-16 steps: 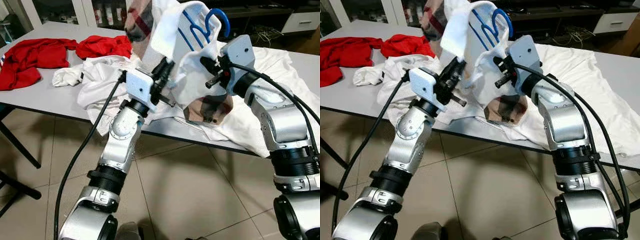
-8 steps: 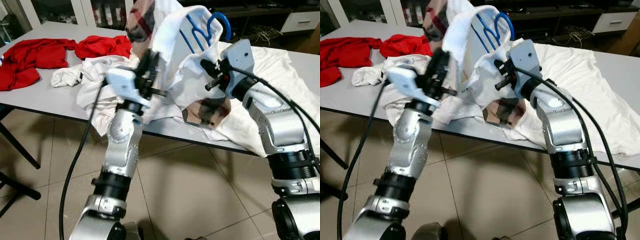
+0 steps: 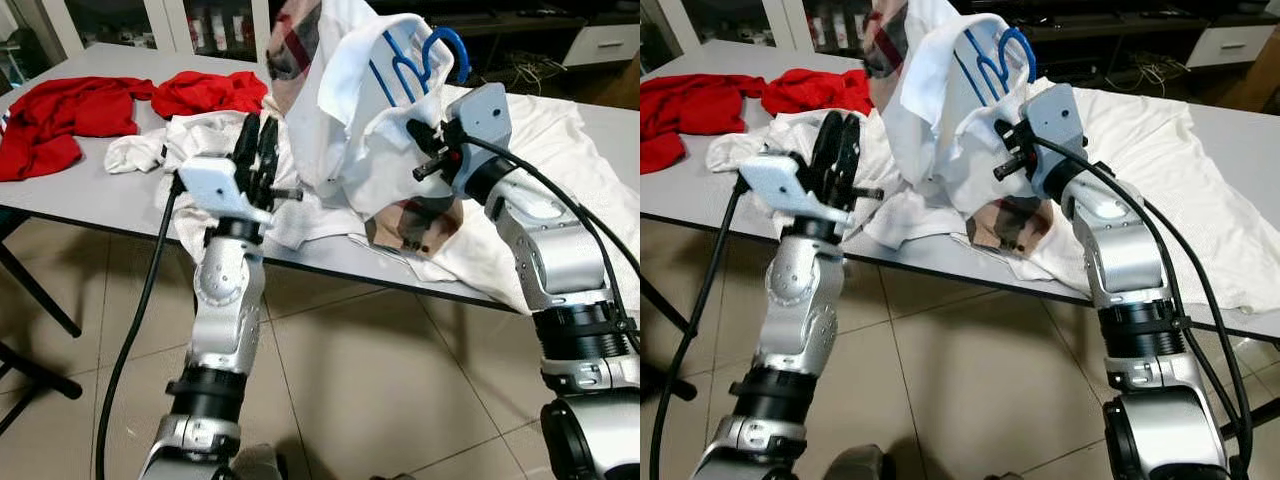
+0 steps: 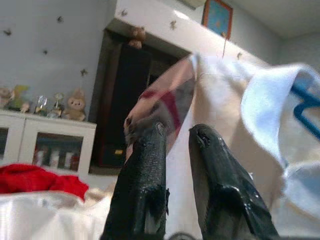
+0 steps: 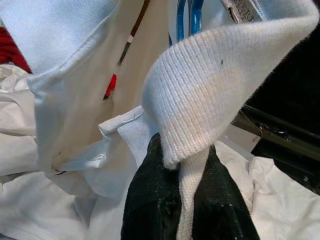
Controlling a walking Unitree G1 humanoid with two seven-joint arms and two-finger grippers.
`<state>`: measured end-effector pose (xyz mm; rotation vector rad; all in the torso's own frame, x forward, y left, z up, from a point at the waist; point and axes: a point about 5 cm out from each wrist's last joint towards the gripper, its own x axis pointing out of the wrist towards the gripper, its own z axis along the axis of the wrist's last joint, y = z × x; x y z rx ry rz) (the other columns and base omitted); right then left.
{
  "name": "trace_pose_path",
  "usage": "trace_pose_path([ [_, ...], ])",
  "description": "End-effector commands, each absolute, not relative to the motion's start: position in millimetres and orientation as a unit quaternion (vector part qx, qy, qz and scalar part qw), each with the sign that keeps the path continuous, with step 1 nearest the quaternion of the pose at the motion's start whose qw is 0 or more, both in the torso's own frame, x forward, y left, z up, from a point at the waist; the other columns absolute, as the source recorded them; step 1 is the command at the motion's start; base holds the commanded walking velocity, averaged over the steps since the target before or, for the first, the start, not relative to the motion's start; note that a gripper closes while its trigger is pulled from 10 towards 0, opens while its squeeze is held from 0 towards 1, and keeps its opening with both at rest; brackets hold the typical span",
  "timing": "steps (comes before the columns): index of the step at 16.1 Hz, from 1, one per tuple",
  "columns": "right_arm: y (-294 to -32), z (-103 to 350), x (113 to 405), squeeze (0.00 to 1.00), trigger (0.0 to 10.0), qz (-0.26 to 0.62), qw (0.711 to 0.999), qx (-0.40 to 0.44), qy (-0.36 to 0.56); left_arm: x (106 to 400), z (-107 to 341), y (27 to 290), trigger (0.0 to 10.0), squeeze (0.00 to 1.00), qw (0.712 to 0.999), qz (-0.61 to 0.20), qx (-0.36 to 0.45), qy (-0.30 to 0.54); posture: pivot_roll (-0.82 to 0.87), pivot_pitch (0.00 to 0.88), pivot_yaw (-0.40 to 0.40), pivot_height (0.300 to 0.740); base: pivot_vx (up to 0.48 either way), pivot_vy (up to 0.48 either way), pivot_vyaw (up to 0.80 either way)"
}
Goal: Hang hanger
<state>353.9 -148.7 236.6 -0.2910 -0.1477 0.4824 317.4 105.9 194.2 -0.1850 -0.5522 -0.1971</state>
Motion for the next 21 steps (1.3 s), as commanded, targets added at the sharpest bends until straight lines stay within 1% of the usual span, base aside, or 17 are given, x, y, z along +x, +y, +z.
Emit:
trace_pose_path([
  [1, -148, 236, 352, 0.0, 10.0, 0.246, 0.956, -0.138, -0.081, 315, 194, 104, 10.0, 0.0, 0.954, -0.096, -0.09, -0.268, 0.18, 0.006, 0.015, 0.74, 0.0, 0.0, 0.0],
  [5, -147, 239, 351, 0.0, 10.0, 0.246, 0.955, -0.131, -0.098, 311, 191, 101, 10.0, 0.0, 0.956, -0.099, -0.085, -0.264, 0.18, 0.007, 0.013, 0.74, 0.0, 0.0, 0.0],
  [6, -147, 240, 351, 0.0, 10.0, 0.246, 0.955, -0.132, -0.104, 310, 191, 102, 10.0, 0.0, 0.956, -0.099, -0.082, -0.264, 0.18, 0.007, 0.013, 0.74, 0.0, 0.0, 0.52],
  [17, -147, 252, 351, 0.0, 10.0, 0.246, 0.953, -0.108, -0.137, 306, 189, 99, 10.0, 0.0, 0.957, -0.112, -0.066, -0.261, 0.18, 0.0, 0.012, 0.74, 0.0, 0.0, 0.8],
  [21, -150, 264, 353, 0.0, 10.0, 0.225, 0.955, -0.104, -0.163, 306, 190, 97, 10.0, 0.0, 0.956, -0.117, -0.063, -0.263, 0.18, 0.0, 0.012, 0.74, 0.0, 0.0, 0.8],
])
